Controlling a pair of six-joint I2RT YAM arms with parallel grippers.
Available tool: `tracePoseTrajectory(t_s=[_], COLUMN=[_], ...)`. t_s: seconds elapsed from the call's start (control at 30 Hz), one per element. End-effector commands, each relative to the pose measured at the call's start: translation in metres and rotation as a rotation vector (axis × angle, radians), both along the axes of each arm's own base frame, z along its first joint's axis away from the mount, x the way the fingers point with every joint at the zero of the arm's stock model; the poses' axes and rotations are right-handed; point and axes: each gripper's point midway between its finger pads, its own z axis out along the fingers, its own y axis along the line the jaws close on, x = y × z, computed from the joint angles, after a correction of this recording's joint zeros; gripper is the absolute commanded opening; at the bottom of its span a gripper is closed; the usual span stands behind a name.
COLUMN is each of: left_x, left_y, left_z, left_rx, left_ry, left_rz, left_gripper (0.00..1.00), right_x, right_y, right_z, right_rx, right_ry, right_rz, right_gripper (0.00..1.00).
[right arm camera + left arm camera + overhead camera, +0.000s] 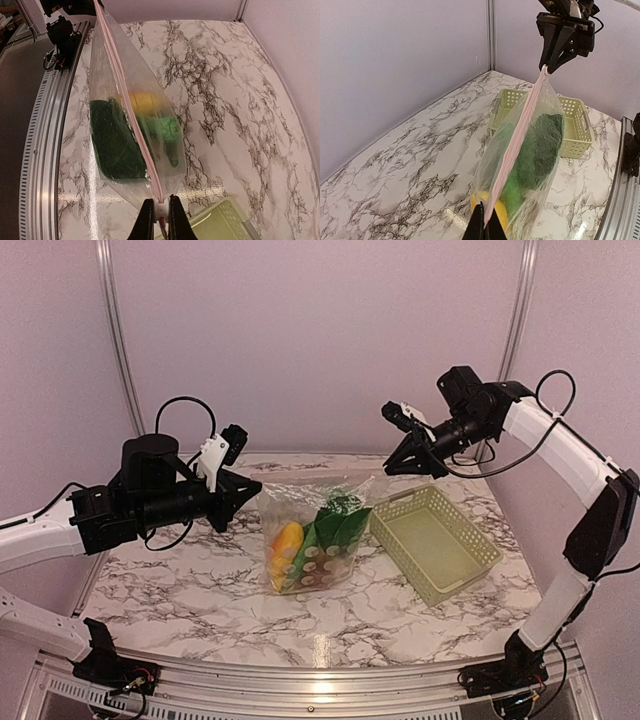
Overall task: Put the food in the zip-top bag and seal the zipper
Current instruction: Zip the zipper on the zipper food storage bag, then place the zipper food storage bag at the center of the board, then reset both arms
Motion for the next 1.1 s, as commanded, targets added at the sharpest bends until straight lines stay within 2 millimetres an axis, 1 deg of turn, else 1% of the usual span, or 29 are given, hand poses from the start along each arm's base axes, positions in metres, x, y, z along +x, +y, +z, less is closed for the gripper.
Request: tracePoseTrajectory(t_s=[0.0, 0.1, 0.23, 0.3, 0.4, 0.43, 0.5, 0.53, 0.57, 0.6, 0.63, 0.7, 0.77, 0.8, 0.83, 0.87, 0.93, 0.97, 1.0, 1.07], left_x=[0.009, 0.009, 0.011, 0.011, 0.014, 0.015, 0.017, 0.018, 0.018, 0.018, 0.018, 0.018, 0.018, 0.018, 0.019, 0.019, 0.019, 0.02, 0.022, 0.024], left_y=[0.019, 0.018, 0.017, 0.016, 0.015, 0.015, 0.016, 0.017, 0.017, 0.019, 0.021, 0.027, 0.035, 0.04, 0.045, 0.051, 0.063, 0.07, 0.08, 0.098], left_z=[0.007, 0.005, 0.002, 0.002, 0.002, 0.002, 0.003, 0.005, 0.007, 0.011, 0.016, 0.028, 0.044, 0.047, 0.055, 0.06, 0.072, 0.077, 0.084, 0.095], left_rx=[-0.015, -0.015, -0.009, -0.01, -0.012, -0.009, -0.008, -0.01, -0.013, -0.018, -0.022, -0.024, -0.046, -0.043, -0.05, -0.054, -0.064, -0.07, -0.079, -0.104], left_ry=[-0.016, -0.011, -0.005, -0.004, 0.001, 0.001, 0.001, -0.001, -0.004, -0.008, -0.011, -0.016, -0.01, -0.007, -0.016, -0.022, -0.041, -0.054, -0.07, -0.101], left_rz=[0.079, 0.077, 0.08, 0.077, 0.086, 0.093, 0.104, 0.11, 0.113, 0.122, 0.13, 0.151, 0.19, 0.21, 0.23, 0.255, 0.304, 0.334, 0.377, 0.463], left_gripper=[0.0, 0.0, 0.0, 0.0, 0.01, 0.06, 0.25, 0.32, 0.39, 0.45, 0.51, 0.61, 0.79, 0.85, 0.96, 0.99, 0.99, 0.99, 0.99, 0.99], right_x=[0.011, 0.01, 0.011, 0.009, 0.007, 0.006, 0.006, 0.008, 0.012, 0.018, 0.027, 0.048, 0.075, 0.085, 0.094, 0.105, 0.13, 0.138, 0.142, 0.14], right_y=[-0.035, -0.034, -0.032, -0.03, -0.026, -0.025, -0.024, -0.025, -0.027, -0.031, -0.036, -0.052, -0.074, -0.087, -0.099, -0.112, -0.136, -0.147, -0.154, -0.162], right_z=[-0.01, -0.01, -0.012, -0.007, 0.008, 0.013, 0.02, 0.023, 0.026, 0.028, 0.032, 0.044, 0.06, 0.067, 0.073, 0.077, 0.085, 0.091, 0.093, 0.098], right_rx=[-0.108, -0.104, -0.098, -0.078, -0.034, -0.022, -0.007, -0.003, 0.0, 0.003, 0.013, 0.046, 0.097, 0.12, 0.142, 0.158, 0.19, 0.202, 0.211, 0.22], right_ry=[-0.009, -0.003, 0.015, 0.018, 0.012, 0.008, -0.007, -0.017, -0.023, -0.023, -0.027, -0.029, -0.046, -0.049, -0.055, -0.061, -0.106, -0.145, -0.175, -0.235], right_rz=[-0.106, -0.103, -0.103, -0.094, -0.082, -0.078, -0.076, -0.08, -0.098, -0.131, -0.168, -0.267, -0.382, -0.426, -0.463, -0.522, -0.7, -0.787, -0.841, -0.885], right_gripper=[0.05, 0.07, 0.12, 0.16, 0.27, 0.3, 0.34, 0.37, 0.41, 0.46, 0.6, 0.96, 0.99, 0.99, 0.98, 0.98, 0.99, 0.98, 0.99, 0.98])
